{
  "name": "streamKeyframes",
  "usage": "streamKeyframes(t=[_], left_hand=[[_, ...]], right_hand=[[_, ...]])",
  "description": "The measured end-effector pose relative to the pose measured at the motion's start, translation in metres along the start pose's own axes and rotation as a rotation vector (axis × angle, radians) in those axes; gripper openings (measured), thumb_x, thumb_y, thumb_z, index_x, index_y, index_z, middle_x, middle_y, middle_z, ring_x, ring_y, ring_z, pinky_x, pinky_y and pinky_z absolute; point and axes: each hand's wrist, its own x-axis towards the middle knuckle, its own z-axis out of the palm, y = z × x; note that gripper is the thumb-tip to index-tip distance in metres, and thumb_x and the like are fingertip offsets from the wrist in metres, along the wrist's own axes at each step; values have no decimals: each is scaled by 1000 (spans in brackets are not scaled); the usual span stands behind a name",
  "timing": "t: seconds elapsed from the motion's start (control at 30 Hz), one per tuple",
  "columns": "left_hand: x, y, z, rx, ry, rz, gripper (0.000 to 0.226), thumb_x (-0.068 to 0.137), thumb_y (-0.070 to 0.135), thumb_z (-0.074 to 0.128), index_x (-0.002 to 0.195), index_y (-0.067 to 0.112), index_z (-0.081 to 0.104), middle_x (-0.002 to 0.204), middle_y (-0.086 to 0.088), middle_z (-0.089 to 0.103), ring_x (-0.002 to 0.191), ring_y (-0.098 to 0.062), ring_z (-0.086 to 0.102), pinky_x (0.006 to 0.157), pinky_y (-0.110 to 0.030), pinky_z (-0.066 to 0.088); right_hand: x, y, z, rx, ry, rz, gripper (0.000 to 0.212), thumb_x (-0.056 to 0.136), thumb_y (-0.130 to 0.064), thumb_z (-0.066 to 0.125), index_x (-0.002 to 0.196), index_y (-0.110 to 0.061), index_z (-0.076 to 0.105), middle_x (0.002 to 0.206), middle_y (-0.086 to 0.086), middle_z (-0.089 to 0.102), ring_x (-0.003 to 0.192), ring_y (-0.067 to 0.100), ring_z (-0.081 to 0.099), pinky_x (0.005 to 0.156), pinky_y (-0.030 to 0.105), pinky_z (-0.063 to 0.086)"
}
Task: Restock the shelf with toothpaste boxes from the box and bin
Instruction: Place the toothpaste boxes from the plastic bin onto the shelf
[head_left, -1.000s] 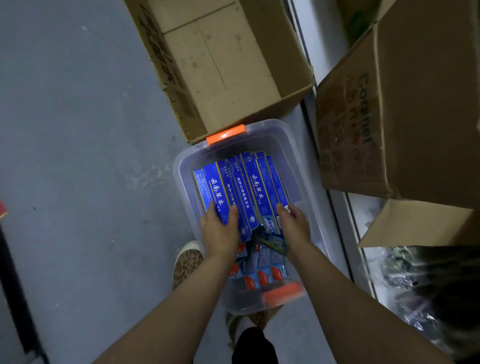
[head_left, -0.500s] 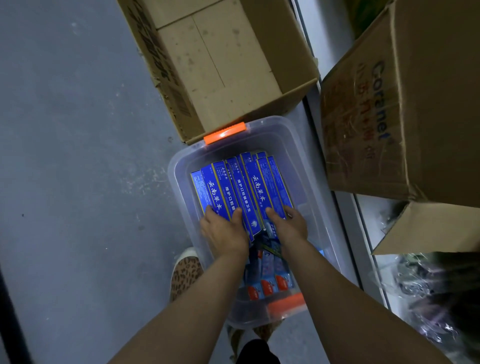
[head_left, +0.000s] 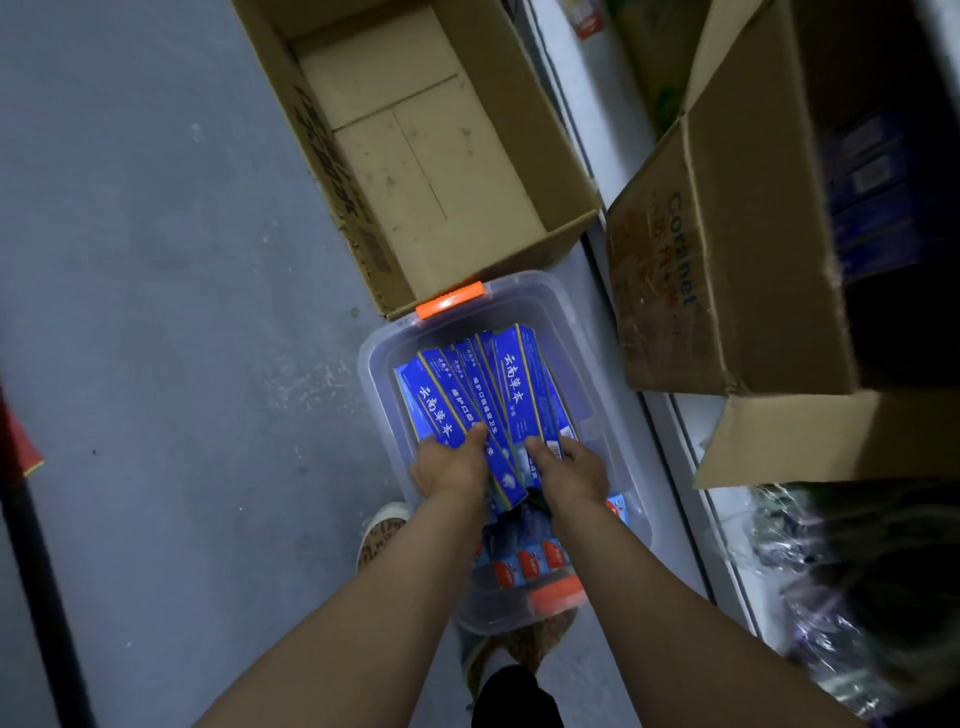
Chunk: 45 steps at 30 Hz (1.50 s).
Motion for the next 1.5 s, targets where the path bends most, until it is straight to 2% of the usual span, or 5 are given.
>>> streamKeyframes(t=[0.47,0.63,0.8,0.93,1.5], left_hand=[[-204,146,-123,-517,-403,105,26,84,16,79,104,5,66,98,-19,75,77,-28,74,73,-44,62],[-285,194,-161,-556,-617,198,40,77,34,85,98,8,63,98,-18,71,88,-31,70,88,-57,56],[-378,233,-203,-608,-813,333,90,55,59,87,123,6,59,119,-21,70,105,-37,69,94,-63,52],[-505,264,-259,-662,-937,464,14,98,24,64,93,13,58,87,-6,69,71,-19,69,87,-45,56],[-863,179,-293,-434,-1848,552,12,102,12,51,106,14,62,91,-1,74,91,-19,68,87,-35,57]], right_hand=[[-218,-114,-115,371,-72,-249,36,78,-52,76,102,-25,75,91,6,78,85,27,74,81,58,59],[-306,-158,-156,644,-41,-387,12,95,-11,67,105,-8,72,82,3,77,67,11,71,61,26,57],[-413,-192,-203,792,99,-526,20,92,-16,71,110,-8,73,88,2,78,78,17,69,85,42,58],[-503,-210,-262,872,232,-705,22,93,-14,70,114,-8,72,79,-10,76,68,4,67,70,23,54],[-782,-141,-520,1202,844,-1109,27,92,-14,72,117,-15,62,101,-2,75,86,4,70,71,17,54]])
